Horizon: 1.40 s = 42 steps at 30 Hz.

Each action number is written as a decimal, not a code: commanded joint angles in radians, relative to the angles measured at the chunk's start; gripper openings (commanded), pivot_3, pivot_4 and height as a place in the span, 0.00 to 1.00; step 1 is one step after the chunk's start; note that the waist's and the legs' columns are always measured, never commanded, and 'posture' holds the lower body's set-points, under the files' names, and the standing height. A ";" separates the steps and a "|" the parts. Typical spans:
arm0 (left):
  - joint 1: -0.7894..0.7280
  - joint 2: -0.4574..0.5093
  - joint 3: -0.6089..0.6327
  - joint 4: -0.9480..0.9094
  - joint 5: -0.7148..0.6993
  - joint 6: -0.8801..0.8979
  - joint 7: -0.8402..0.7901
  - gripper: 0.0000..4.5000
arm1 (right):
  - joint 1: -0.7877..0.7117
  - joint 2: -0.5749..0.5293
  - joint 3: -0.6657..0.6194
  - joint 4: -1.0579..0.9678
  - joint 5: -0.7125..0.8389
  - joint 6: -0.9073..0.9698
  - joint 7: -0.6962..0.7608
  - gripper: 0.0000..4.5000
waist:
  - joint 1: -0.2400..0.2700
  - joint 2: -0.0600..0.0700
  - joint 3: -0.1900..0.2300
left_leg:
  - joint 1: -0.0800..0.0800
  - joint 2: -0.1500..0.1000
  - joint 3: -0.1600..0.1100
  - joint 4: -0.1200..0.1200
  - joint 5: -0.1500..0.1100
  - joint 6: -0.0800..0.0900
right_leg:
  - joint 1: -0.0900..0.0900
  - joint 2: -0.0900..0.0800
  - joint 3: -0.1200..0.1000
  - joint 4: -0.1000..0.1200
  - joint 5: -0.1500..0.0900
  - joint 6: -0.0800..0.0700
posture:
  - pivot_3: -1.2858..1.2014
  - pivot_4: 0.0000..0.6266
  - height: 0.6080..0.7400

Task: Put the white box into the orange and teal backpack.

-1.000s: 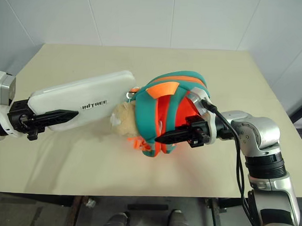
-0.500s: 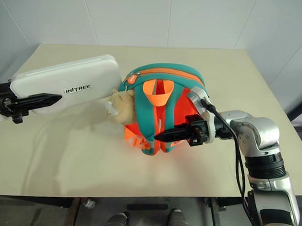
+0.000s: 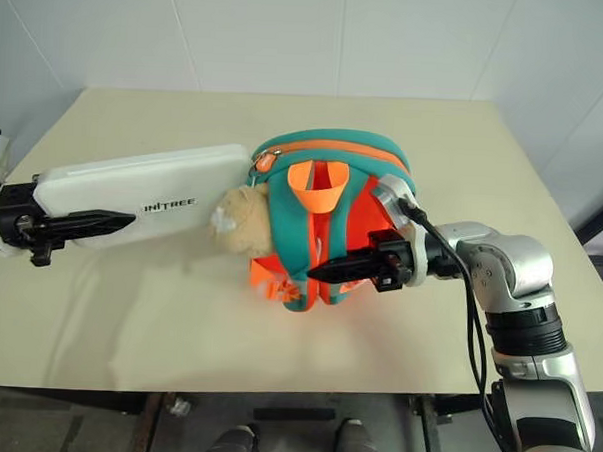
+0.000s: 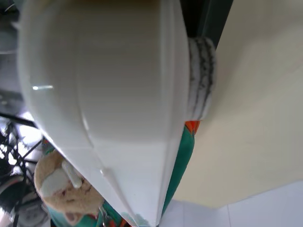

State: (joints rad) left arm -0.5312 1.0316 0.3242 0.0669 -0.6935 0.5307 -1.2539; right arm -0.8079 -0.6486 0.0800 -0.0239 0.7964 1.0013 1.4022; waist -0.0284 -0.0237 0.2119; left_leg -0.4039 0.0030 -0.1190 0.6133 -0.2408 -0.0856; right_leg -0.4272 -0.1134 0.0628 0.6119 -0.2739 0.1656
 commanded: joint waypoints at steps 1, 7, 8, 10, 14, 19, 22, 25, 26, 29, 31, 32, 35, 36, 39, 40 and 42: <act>-0.127 -0.033 -0.160 0.093 0.167 -0.161 -0.041 0.30 | -0.024 0.010 -0.006 -0.013 0.013 -0.014 0.002 0.00 | 0.003 0.000 0.000 | 0.000 0.000 0.000 0.000 0.000 0.000 | 0.000 0.000 0.000 0.000 0.000 0.000 | 0.52 0.24 1.00; -0.428 -0.164 -0.363 0.271 0.315 -0.212 -0.106 0.30 | -0.023 0.015 -0.007 -0.022 0.015 -0.012 0.002 0.00 | 0.001 0.000 0.000 | -0.001 -0.001 0.000 0.001 0.001 0.000 | 0.001 0.000 0.000 -0.001 0.001 0.002 | 0.52 0.24 1.00; -0.482 -0.192 -0.402 0.311 0.355 -0.228 -0.111 0.30 | -0.022 0.016 -0.007 -0.023 0.016 -0.012 0.001 0.00 | 0.001 0.000 0.000 | -0.001 -0.001 0.000 0.001 0.001 0.000 | 0.001 0.000 0.000 -0.001 0.001 0.002 | 0.52 0.24 1.00; -0.550 -0.230 -0.443 0.371 0.401 -0.250 -0.128 0.30 | -0.021 0.018 -0.006 -0.026 0.016 -0.013 0.000 0.00 | 0.000 0.000 0.000 | -0.001 -0.001 0.000 0.001 0.001 0.000 | 0.001 0.000 0.000 -0.001 0.001 0.002 | 0.52 0.24 1.00; -0.698 -0.403 -0.506 0.493 0.421 -0.272 -0.195 0.30 | -0.011 0.031 -0.007 -0.033 0.017 -0.020 -0.008 0.00 | -0.004 0.000 0.000 | -0.002 -0.001 0.000 0.001 0.001 0.000 | 0.000 0.000 0.000 0.001 0.001 0.002 | 0.52 0.24 1.00; -0.750 -0.544 -0.525 0.580 0.442 -0.299 -0.229 0.30 | -0.003 0.051 -0.015 -0.048 0.023 -0.024 -0.033 0.00 | -0.007 0.000 0.000 | -0.003 -0.001 0.000 0.001 0.001 0.000 | 0.000 -0.001 0.000 0.000 0.001 0.003 | 0.52 0.24 1.00; -0.759 -0.584 -0.527 0.628 0.470 -0.326 -0.224 0.30 | 0.007 0.054 -0.019 -0.064 0.032 -0.020 -0.047 0.00 | -0.006 0.000 0.000 | -0.003 -0.001 0.000 0.000 0.001 0.000 | 0.000 -0.001 0.000 0.000 0.000 0.004 | 0.52 0.24 1.00; -0.758 -0.592 -0.511 0.660 0.504 -0.395 -0.177 0.30 | 0.016 0.049 -0.026 -0.076 0.042 -0.014 -0.056 0.00 | 0.000 0.000 0.000 | -0.003 -0.002 0.000 0.001 0.001 0.000 | 0.000 -0.001 0.000 0.001 0.000 0.004 | 0.52 0.24 1.00; -0.757 -0.590 -0.502 0.662 0.505 -0.396 -0.170 0.46 | 0.018 0.047 -0.027 -0.078 0.045 -0.013 -0.058 0.00 | 0.001 0.000 0.000 | -0.003 -0.002 0.000 0.002 0.001 0.000 | 0.000 -0.001 0.000 0.000 0.000 0.004 | 0.52 0.24 1.00; -0.736 -0.544 -0.466 0.636 0.495 -0.399 -0.168 0.65 | 0.019 0.044 -0.029 -0.075 0.047 -0.014 -0.063 0.00 | -0.002 0.000 0.000 | -0.003 -0.002 -0.001 0.002 0.001 0.001 | 0.000 -0.001 0.000 0.000 0.000 0.004 | 0.52 0.24 1.00; -0.719 -0.496 -0.430 0.601 0.473 -0.373 -0.173 0.77 | 0.022 0.043 -0.029 -0.072 0.046 -0.016 -0.066 0.00 | -0.010 0.000 0.000 | -0.003 -0.002 -0.001 0.002 0.001 0.001 | 0.000 -0.001 0.000 0.001 0.000 0.003 | 0.52 0.24 1.00; -0.711 -0.476 -0.416 0.582 0.459 -0.347 -0.182 0.84 | 0.024 0.043 -0.029 -0.072 0.046 -0.017 -0.067 0.00 | -0.016 0.000 0.000 | -0.003 -0.002 -0.001 0.002 0.001 0.001 | -0.001 -0.001 0.000 0.001 0.000 0.003 | 0.52 0.24 1.00; -0.653 -0.383 -0.358 0.476 0.401 -0.290 -0.230 0.98 | 0.028 0.045 -0.025 -0.070 0.042 -0.022 -0.070 0.00 | -0.031 0.000 0.000 | -0.003 -0.001 -0.001 0.002 0.001 0.001 | -0.001 -0.001 0.000 0.007 0.000 0.003 | 0.52 0.24 1.00; -0.636 -0.364 -0.346 0.443 0.384 -0.269 -0.236 0.98 | 0.030 0.045 -0.025 -0.072 0.042 -0.022 -0.071 0.00 | -0.034 0.000 0.000 | -0.003 -0.001 -0.001 0.002 0.001 0.001 | -0.002 -0.001 0.001 0.007 0.000 0.003 | 0.52 0.24 1.00; -0.520 -0.248 -0.296 0.251 0.320 -0.155 -0.268 0.98 | 0.030 0.047 -0.021 -0.061 0.036 -0.027 -0.073 0.00 | -0.034 0.000 0.000 | -0.003 -0.001 -0.001 0.002 0.001 0.001 | -0.002 -0.001 0.001 0.007 0.000 0.003 | 0.52 0.24 1.00; -0.479 -0.215 -0.272 0.188 0.296 -0.118 -0.262 0.98 | 0.029 0.047 -0.018 -0.056 0.032 -0.029 -0.071 0.00 | -0.033 0.000 0.000 | -0.003 -0.001 -0.001 0.002 0.001 0.001 | -0.002 -0.001 0.001 0.007 0.000 0.003 | 0.52 0.24 1.00; -0.420 -0.176 -0.240 0.099 0.258 -0.056 -0.236 0.98 | 0.029 0.048 -0.013 -0.048 0.025 -0.034 -0.068 0.00 | -0.029 0.000 0.000 | -0.002 -0.001 -0.002 0.002 0.001 0.001 | -0.001 -0.001 0.001 0.008 0.000 0.003 | 0.52 0.24 1.00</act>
State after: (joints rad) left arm -0.9687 0.8318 0.0413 0.2716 -0.3782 0.4179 -1.4986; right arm -0.7711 -0.6014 0.0727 -0.0642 0.8120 0.9813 1.3297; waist -0.0578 -0.0235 0.2122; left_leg -0.4061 0.0017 -0.1207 0.6152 -0.2393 -0.0848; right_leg -0.4285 -0.1139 0.0633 0.6200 -0.2742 0.1683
